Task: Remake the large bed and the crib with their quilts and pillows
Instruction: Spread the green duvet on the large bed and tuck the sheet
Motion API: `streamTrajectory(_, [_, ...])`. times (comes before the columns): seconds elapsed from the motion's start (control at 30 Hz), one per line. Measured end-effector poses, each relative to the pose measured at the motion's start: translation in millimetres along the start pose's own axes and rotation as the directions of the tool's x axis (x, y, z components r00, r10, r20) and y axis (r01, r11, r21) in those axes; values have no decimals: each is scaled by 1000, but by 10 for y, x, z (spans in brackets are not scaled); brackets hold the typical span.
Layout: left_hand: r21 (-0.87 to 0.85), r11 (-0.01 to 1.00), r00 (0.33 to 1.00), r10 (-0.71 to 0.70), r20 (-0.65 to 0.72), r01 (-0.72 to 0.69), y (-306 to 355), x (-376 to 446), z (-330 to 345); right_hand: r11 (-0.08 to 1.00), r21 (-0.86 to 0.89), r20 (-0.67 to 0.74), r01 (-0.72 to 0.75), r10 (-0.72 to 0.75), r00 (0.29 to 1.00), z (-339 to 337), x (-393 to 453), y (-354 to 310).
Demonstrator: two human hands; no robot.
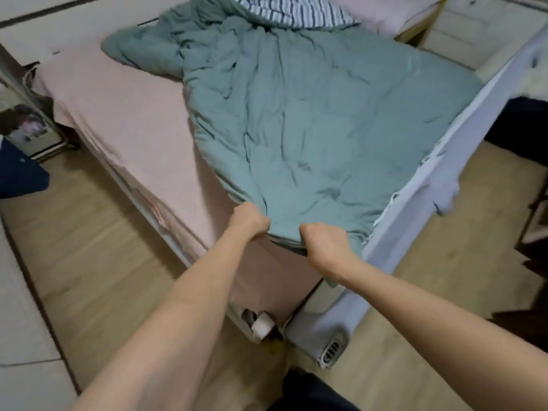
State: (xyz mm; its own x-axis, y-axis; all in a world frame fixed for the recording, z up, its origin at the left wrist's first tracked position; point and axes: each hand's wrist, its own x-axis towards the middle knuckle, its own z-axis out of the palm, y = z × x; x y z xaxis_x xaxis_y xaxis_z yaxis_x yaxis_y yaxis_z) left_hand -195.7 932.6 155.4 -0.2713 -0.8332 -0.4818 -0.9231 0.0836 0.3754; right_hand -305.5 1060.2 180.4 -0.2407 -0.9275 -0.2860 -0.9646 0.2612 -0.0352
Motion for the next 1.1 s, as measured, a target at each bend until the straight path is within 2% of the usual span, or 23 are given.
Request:
streamTrajectory(0.07, [-21, 999, 998, 50, 41, -49, 89, 69, -60, 999, -37, -139, -35, 29, 990, -74, 25, 112])
streamTrajectory(0.17, [-58, 987, 988, 151, 8, -150, 239, 152, -192, 997, 50, -334, -60, 73, 940, -199, 111, 268])
streamTrajectory(0.23, [122, 955, 950, 286, -128, -271, 230, 198, -216, 989, 117, -345, -92, 128, 930, -258, 154, 282])
streamTrajectory(0.27, [210, 921, 922, 361, -141, -329, 178, 185, -185, 981, 164, -339, -102, 153, 928, -261, 160, 254])
streamTrajectory(0.33, [372, 784, 840, 542, -21, -497, 72, 323, -186, 950, 272, -330, -150, 239, 913, -289, 225, 79])
streamTrajectory(0.37, [431, 723, 814, 580, 47, -540, 36, 385, -198, 930, 323, -334, -174, 285, 899, -304, 262, -25])
streamTrajectory(0.43, [445, 685, 780, 624, 50, -577, -10, 526, -235, 881, 413, -361, -232, 392, 846, -355, 327, -212])
streamTrajectory(0.53, [378, 733, 765, 637, -93, -565, -35, 634, -390, 805, 506, -430, -309, 546, 718, -455, 362, -351])
streamTrajectory(0.6, [402, 683, 697, 704, -137, -610, -50, 758, -554, 775, 508, -445, -376, 610, 656, -480, 308, -437])
streamTrajectory(0.67, [403, 593, 609, 786, -105, -697, -48, 875, -678, 772, 413, -429, -483, 633, 645, -473, 226, -501])
streamTrajectory(0.7, [348, 589, 595, 797, -100, -729, 0, 904, -704, 807, 288, -418, -516, 591, 690, -471, 195, -464])
streamTrajectory(0.77, [256, 520, 541, 841, 14, -815, -1, 916, -772, 769, 49, -380, -637, 604, 700, -351, 113, -564])
streamTrajectory(0.8, [248, 470, 508, 854, 116, -847, 8, 912, -803, 725, -7, -348, -689, 644, 682, -287, 75, -615])
streamTrajectory(0.87, [327, 317, 423, 843, 333, -890, 17, 936, -872, 645, -52, -390, -762, 690, 610, -142, 43, -647])
streamTrajectory(0.9, [393, 223, 391, 818, 422, -892, 28, 941, -905, 635, -38, -305, -772, 728, 614, -76, 33, -673])
streamTrajectory(1.0, [500, 60, 385, 719, 579, -864, -83, 906, -901, 669, 69, -55, -740, 743, 666, 229, 10, -749])
streamTrajectory(1.1, [550, -12, 381, 708, 594, -835, -288, 823, -875, 721, 119, -36, -683, 690, 723, 330, -59, -811])
